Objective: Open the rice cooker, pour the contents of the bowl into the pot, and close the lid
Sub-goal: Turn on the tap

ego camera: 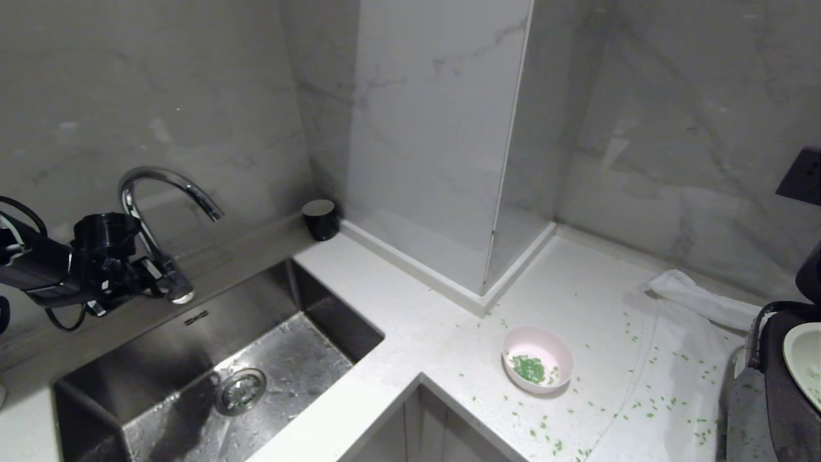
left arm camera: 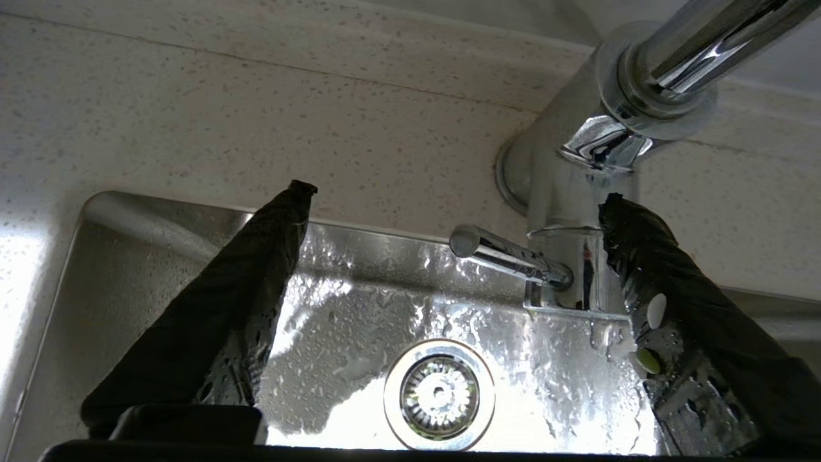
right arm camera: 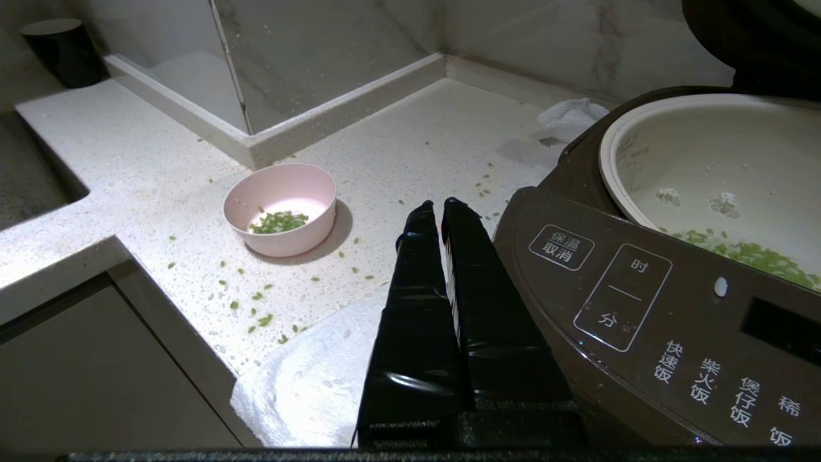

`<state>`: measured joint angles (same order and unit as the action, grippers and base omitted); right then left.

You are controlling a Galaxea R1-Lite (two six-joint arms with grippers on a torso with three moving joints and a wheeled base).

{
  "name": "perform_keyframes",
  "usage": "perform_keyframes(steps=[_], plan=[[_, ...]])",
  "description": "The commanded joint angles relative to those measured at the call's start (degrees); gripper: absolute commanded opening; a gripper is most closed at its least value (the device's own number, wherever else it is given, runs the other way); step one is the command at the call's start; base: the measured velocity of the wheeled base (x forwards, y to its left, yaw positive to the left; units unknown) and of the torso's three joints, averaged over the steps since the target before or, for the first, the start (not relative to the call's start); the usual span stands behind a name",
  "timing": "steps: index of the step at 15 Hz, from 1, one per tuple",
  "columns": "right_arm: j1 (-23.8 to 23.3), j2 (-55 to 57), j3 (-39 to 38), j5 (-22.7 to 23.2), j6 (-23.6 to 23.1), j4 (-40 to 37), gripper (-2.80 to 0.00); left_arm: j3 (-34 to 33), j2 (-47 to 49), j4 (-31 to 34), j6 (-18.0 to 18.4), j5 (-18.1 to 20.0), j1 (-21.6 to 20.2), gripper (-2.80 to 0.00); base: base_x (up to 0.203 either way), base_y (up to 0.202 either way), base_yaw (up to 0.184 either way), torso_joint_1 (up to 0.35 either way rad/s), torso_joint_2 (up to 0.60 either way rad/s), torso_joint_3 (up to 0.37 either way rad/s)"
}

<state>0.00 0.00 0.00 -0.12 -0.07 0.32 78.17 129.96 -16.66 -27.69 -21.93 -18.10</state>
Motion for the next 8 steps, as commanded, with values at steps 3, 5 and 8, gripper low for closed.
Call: perform_keyframes(steps=[3,5,8], plan=[[0.0,0.0,-0.09,-0.06,-0.01,0.03,-2.8,1.46,0.64,-0.12,-0.86,0.13,0.0,0.0,0.0,0.0,0.0,0.0,0.0,0.0],[0.0,0.0,-0.09,-0.06,-0.01,0.03,-2.8,1.46,0.64,-0.12,-1.23,0.22,0.17,0.0,0.0,0.0,0.0,0.0,0.0,0.0],[0.0,0.0,-0.09,0.01,-0.01,0.03,-2.8,1.17,0.38,-0.05,-2.57,0.28,0.5,-2.8,0.0,0.0,0.0,0.0,0.0,0.0]])
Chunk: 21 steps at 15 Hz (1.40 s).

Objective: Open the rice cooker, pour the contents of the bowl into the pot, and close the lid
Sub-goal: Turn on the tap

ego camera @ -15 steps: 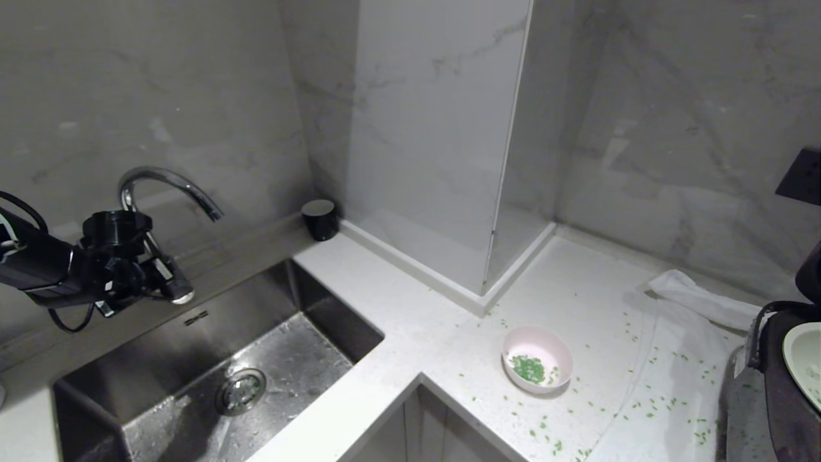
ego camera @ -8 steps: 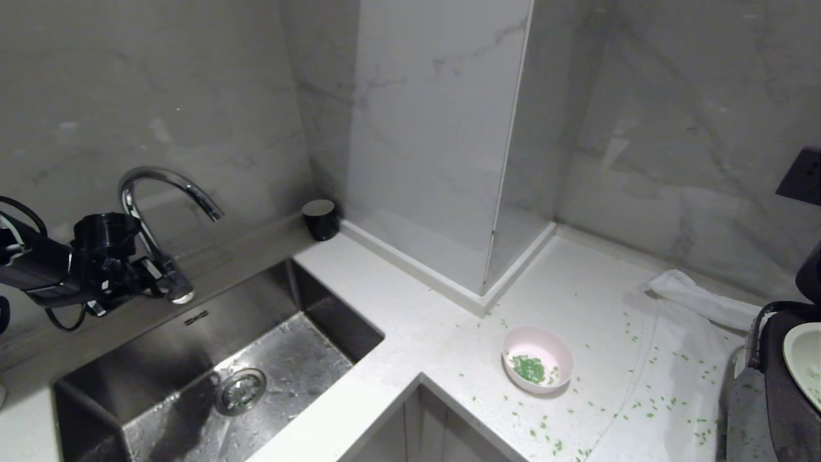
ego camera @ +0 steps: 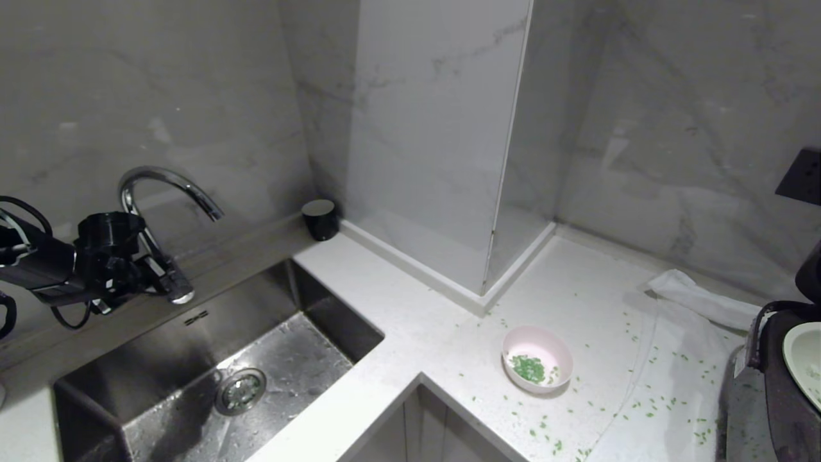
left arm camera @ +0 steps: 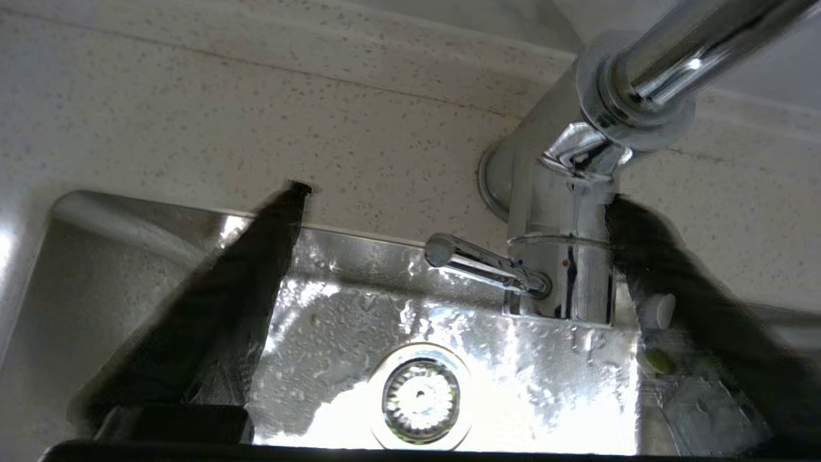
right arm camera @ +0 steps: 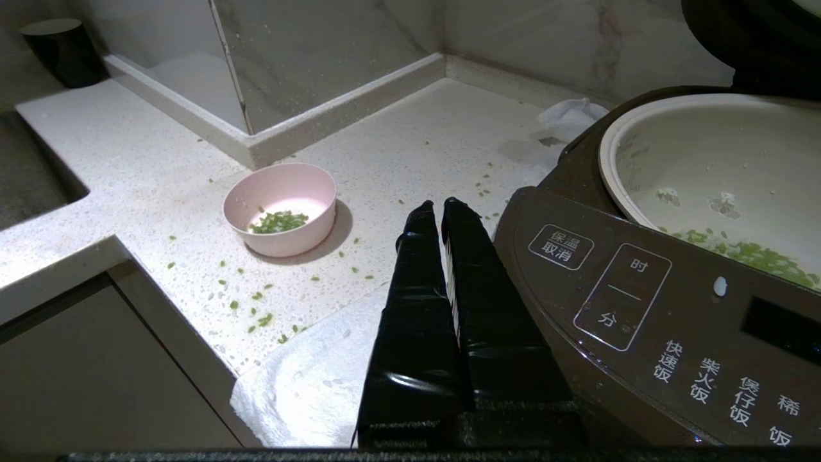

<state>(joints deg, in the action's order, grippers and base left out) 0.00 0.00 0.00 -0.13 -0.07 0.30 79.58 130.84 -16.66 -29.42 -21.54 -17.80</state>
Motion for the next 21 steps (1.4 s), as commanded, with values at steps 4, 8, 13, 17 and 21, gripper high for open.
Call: perform_keyframes(steps=[4,8,13,17,21], plan=[[0.0,0.0,-0.09,0.03,-0.01,0.05,-2.8,-0.39,0.83,-0.03,-1.77,0.0,0.23,-2.8,0.0,0.0,0.0,0.0,0.0,0.0],[0.0,0.0,-0.09,0.04,-0.01,0.05,-2.8,-0.04,1.26,-0.03,-1.7,-0.09,-0.02,-2.8,0.0,0.0,0.0,0.0,0.0,0.0],[0.0,0.0,-0.09,-0.02,-0.01,0.05,-2.8,-0.04,1.26,-0.03,-1.7,-0.35,-0.04,-2.8,0.0,0.0,0.0,0.0,0.0,0.0],[0.0,0.0,-0.09,-0.04,-0.01,0.05,-2.8,-1.31,0.43,0.23,-1.43,-0.17,-0.22,-2.8,0.0,0.0,0.0,0.0,0.0,0.0],[0.0,0.0,-0.09,-0.04,-0.01,0.05,-2.8,-1.5,0.14,0.26,-1.34,-0.2,-0.13,-2.8,0.0,0.0,0.0,0.0,0.0,0.0]])
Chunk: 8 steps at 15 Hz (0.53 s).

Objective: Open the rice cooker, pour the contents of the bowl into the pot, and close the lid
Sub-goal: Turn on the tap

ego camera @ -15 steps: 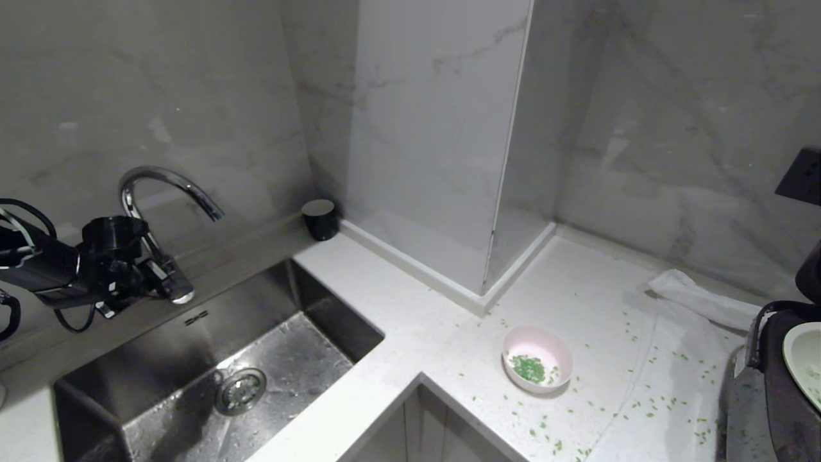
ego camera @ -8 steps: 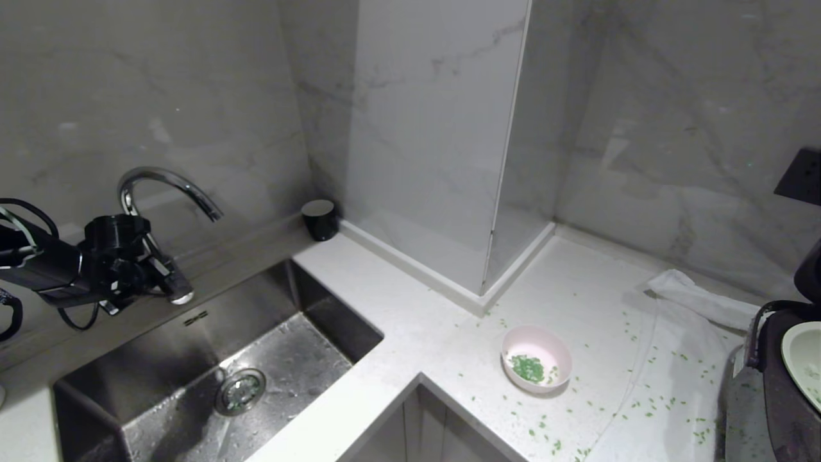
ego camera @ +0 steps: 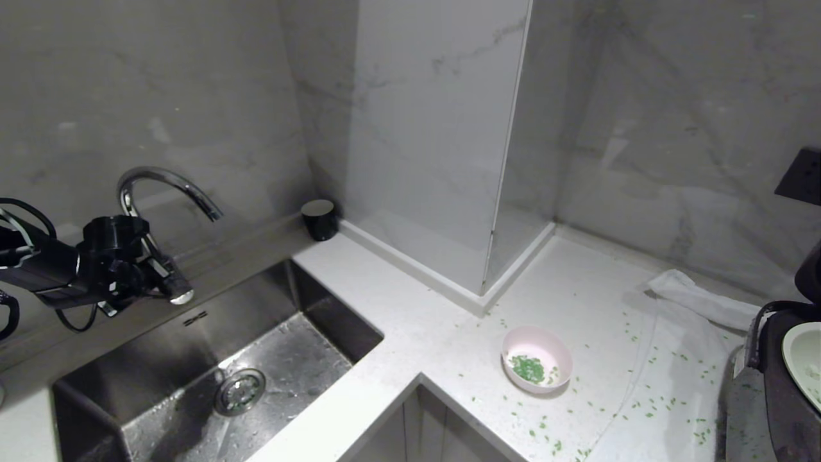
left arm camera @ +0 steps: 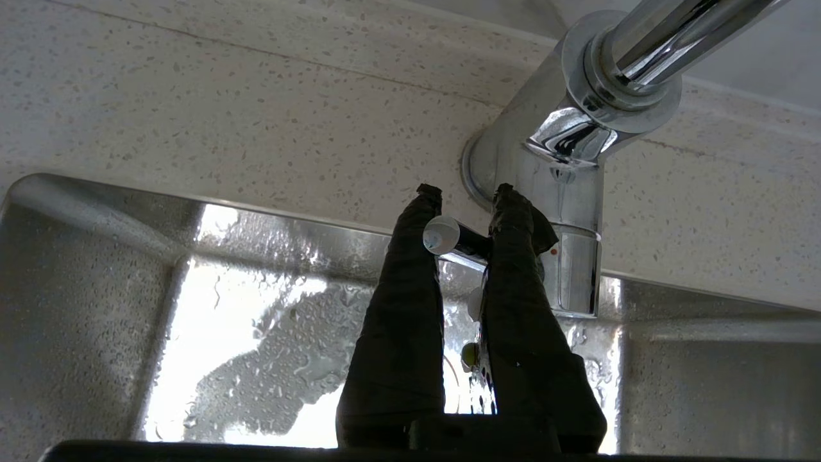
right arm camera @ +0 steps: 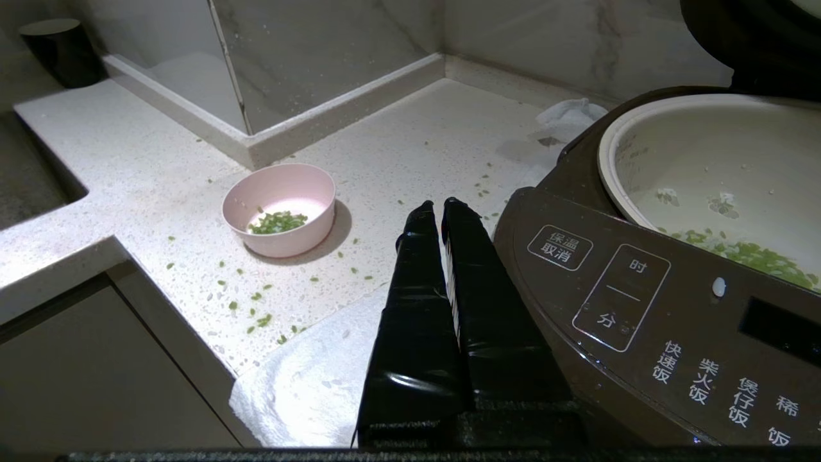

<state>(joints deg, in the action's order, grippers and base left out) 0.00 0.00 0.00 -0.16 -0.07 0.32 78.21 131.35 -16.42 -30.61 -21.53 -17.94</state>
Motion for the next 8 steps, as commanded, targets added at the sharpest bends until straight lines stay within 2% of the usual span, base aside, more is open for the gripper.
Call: perform_keyframes(steps=[1,8], plan=[[0.0,0.0,-0.09,-0.02,-0.01,0.03,-2.8,-0.34,-0.48,0.06,-0.16,-0.18,0.09,-2.8,0.0,0.0,0.0,0.0,0.0,0.0],[0.0,0.0,-0.09,-0.02,-0.01,0.03,-2.8,-1.19,-0.85,0.16,-0.15,-0.1,0.27,-2.8,0.0,0.0,0.0,0.0,0.0,0.0]])
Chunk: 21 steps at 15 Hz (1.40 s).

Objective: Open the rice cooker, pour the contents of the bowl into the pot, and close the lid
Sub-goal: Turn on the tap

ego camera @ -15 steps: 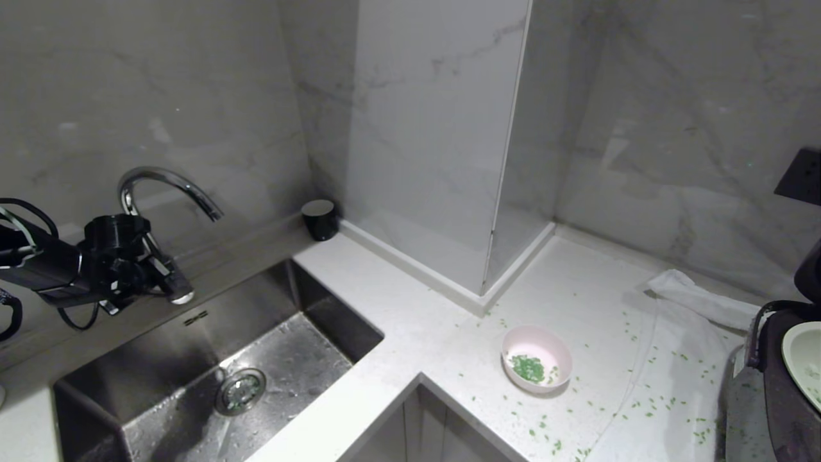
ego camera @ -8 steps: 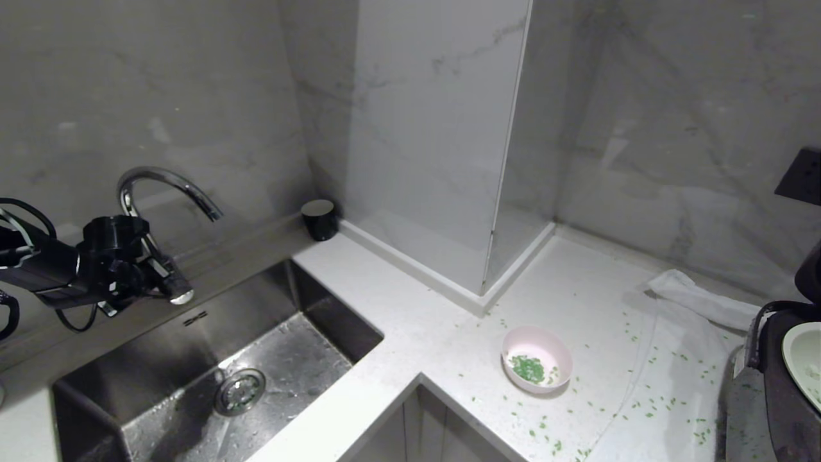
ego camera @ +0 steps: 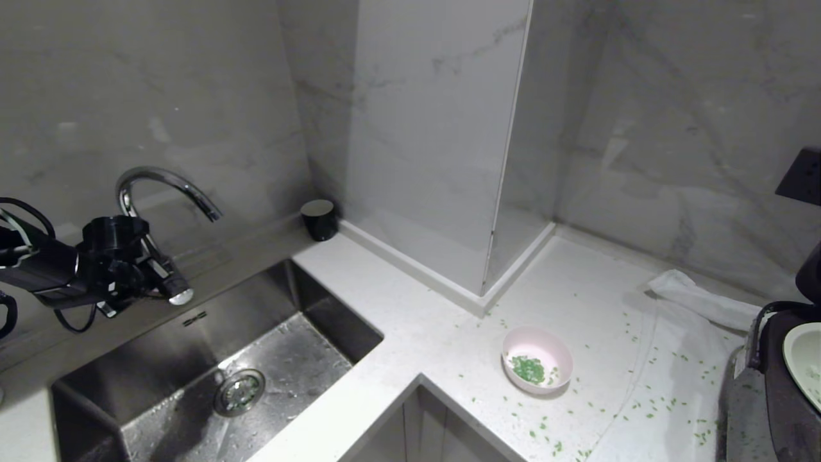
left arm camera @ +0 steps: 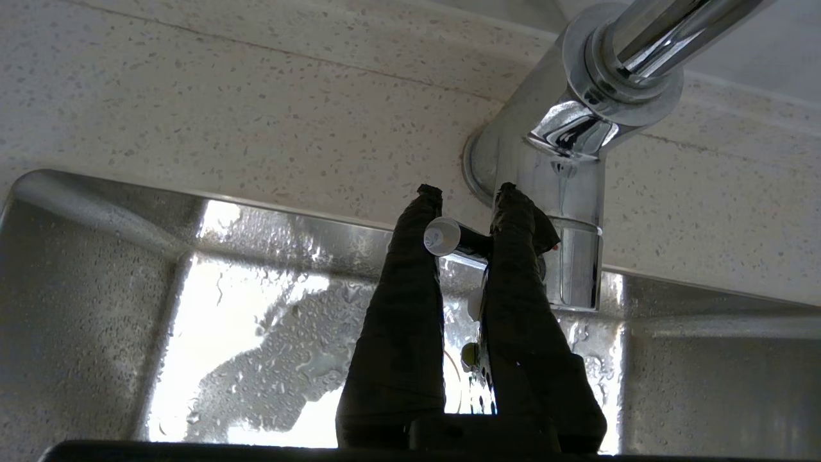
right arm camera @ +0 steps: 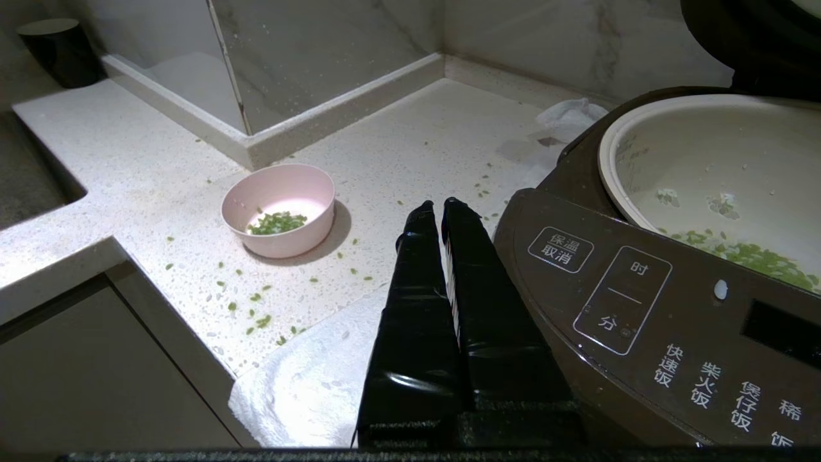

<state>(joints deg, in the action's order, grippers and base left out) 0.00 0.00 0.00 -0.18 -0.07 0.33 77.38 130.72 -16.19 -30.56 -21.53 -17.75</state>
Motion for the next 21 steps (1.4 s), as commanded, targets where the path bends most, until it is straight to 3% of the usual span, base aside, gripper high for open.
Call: perform_keyframes(steps=[1,21], plan=[[0.0,0.0,-0.09,0.01,-0.01,0.02,-2.8,-0.74,-0.37,-0.07,-0.2,-0.09,0.24,-2.8,0.0,0.0,0.0,0.0,0.0,0.0],[0.0,0.0,-0.09,0.01,-0.01,0.02,-2.8,-2.69,-0.48,0.29,0.06,0.43,0.52,-2.8,0.0,0.0,0.0,0.0,0.0,0.0]])
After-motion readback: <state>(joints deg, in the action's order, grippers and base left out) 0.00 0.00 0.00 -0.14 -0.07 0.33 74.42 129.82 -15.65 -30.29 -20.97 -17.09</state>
